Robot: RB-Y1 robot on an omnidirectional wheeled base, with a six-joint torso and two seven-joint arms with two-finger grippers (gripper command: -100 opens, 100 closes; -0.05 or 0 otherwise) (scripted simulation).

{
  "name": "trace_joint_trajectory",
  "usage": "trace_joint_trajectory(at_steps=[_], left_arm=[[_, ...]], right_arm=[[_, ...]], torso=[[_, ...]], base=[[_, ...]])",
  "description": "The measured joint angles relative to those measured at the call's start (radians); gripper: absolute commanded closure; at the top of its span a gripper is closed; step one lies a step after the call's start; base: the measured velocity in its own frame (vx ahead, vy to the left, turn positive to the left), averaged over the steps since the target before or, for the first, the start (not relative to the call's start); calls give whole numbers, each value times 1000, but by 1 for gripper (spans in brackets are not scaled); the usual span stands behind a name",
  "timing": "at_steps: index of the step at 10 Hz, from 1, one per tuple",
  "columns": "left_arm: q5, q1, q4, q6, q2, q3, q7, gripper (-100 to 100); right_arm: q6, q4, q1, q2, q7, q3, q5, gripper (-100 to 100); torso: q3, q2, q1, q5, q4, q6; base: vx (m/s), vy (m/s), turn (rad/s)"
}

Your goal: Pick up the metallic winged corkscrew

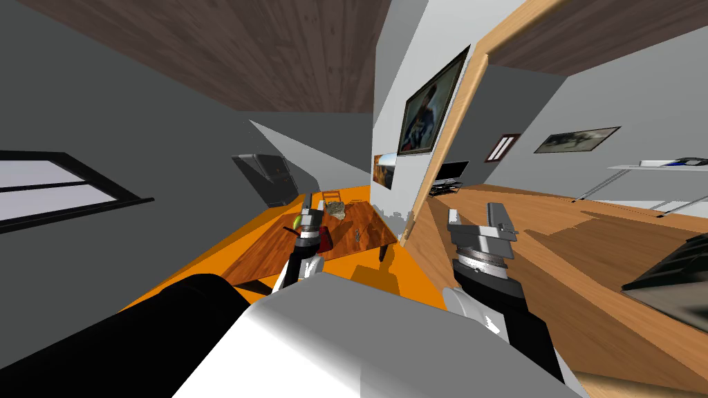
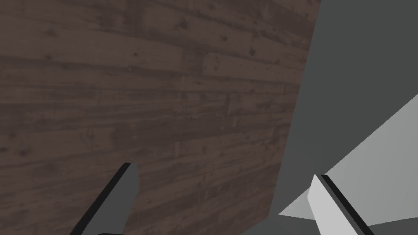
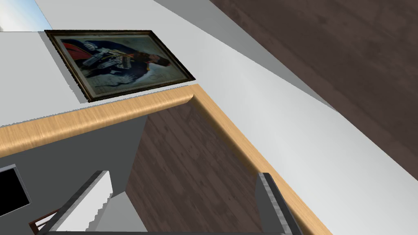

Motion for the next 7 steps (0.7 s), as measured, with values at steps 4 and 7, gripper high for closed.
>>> trace_joint_trajectory(at_steps=[4,7], left_arm=[[-50,-35,90,10,51,25,-52,-100],[-95,-70,180,12,85,54,-102,-100]], right_arm=[[0,0,0,0,0,0,0,0],[0,0,0,0,0,0,0,0]], torso=[[1,2,-1,0,0,0],[1,2,0,0,0,0]], base=[[-30,-16,-32],[-27,-8,-37]])
